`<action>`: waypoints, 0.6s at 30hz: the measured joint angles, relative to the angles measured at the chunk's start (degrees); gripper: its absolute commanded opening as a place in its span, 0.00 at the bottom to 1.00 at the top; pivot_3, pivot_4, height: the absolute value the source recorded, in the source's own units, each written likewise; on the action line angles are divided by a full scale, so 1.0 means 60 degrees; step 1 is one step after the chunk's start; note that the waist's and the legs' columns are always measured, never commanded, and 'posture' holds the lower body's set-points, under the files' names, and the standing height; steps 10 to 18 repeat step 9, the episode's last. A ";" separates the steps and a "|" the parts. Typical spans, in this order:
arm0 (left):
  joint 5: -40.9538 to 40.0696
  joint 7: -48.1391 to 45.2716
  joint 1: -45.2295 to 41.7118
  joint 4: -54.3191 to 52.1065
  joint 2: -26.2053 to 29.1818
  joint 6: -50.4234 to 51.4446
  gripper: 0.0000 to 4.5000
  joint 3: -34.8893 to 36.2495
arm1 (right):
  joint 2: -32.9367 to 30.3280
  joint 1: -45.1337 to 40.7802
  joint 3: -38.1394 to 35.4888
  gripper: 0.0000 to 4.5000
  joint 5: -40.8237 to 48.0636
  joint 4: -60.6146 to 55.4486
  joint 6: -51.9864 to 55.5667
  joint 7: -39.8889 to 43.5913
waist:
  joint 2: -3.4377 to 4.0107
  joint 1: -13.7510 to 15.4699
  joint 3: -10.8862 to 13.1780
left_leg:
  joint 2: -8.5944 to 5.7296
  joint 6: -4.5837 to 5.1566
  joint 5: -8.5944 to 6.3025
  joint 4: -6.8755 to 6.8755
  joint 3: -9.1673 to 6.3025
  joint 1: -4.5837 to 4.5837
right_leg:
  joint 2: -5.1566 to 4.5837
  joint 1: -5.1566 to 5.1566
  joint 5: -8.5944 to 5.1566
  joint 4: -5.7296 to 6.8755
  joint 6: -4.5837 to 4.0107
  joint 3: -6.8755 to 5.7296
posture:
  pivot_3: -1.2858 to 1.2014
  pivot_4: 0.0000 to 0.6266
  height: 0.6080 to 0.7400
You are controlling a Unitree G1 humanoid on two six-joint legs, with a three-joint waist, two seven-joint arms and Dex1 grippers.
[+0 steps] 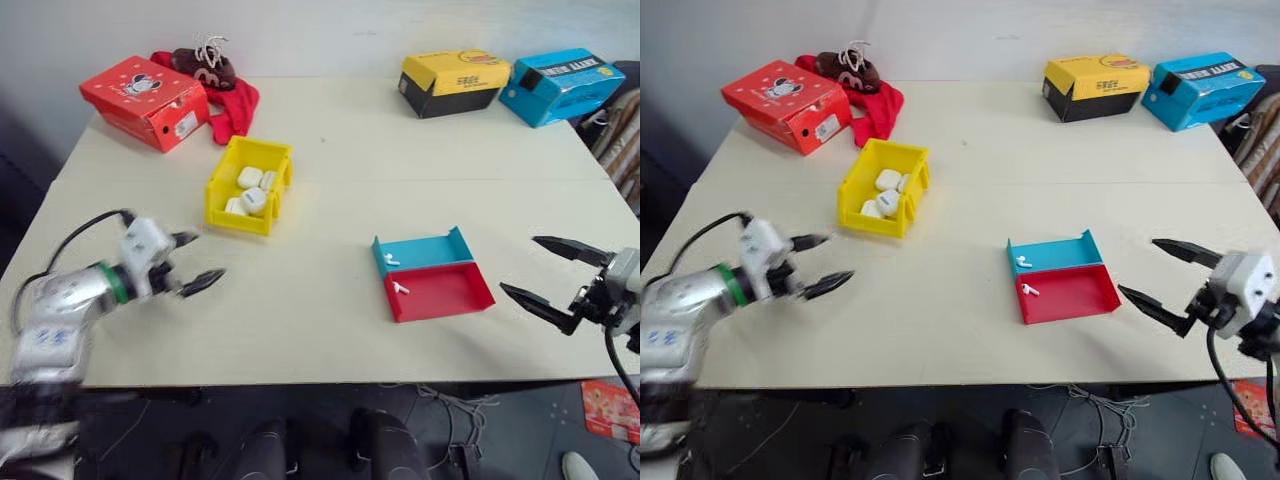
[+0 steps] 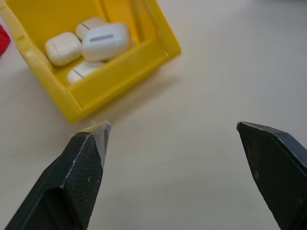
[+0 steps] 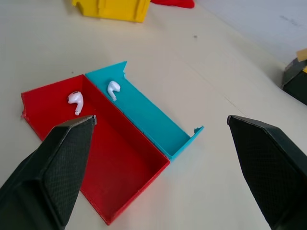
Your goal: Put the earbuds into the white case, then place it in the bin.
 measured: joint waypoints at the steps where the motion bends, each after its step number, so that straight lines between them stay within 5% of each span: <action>1: -0.0082 -0.0224 0.0716 -0.0202 0.0178 -0.0270 0.99 0.0538 | -0.0278 -0.0436 0.0242 1.00 -0.0147 0.0530 -0.0230 0.0453 | 0.0008 -0.0017 0.0000 | 0.0000 -0.0010 -0.0008 -0.0002 0.0003 0.0003 | -0.0010 -0.0007 -0.0001 0.0002 -0.0002 0.0004 | 0.52 0.24 1.00; 6: -0.0307 -0.0345 0.2318 -0.0436 -0.0129 -0.0794 0.99 0.1889 | -0.1006 -0.1682 0.1153 1.00 -0.0973 0.2761 -0.1449 0.1903 | 0.0027 0.0202 0.0000 | -0.0004 -0.0055 -0.0036 -0.0001 -0.0026 -0.0003 | -0.0027 0.0000 -0.0004 0.0002 -0.0009 -0.0024 | 0.52 0.24 1.00; 18: -0.0314 -0.0035 0.2539 -0.0764 -0.0447 -0.0896 0.99 0.1980 | -0.0890 -0.2335 0.1403 1.00 -0.1127 0.3191 -0.1772 0.1961 | 0.0029 0.0208 0.0001 | -0.0006 -0.0058 -0.0037 -0.0001 -0.0029 -0.0010 | -0.0031 -0.0002 -0.0004 0.0004 -0.0008 -0.0028 | 0.52 0.24 1.00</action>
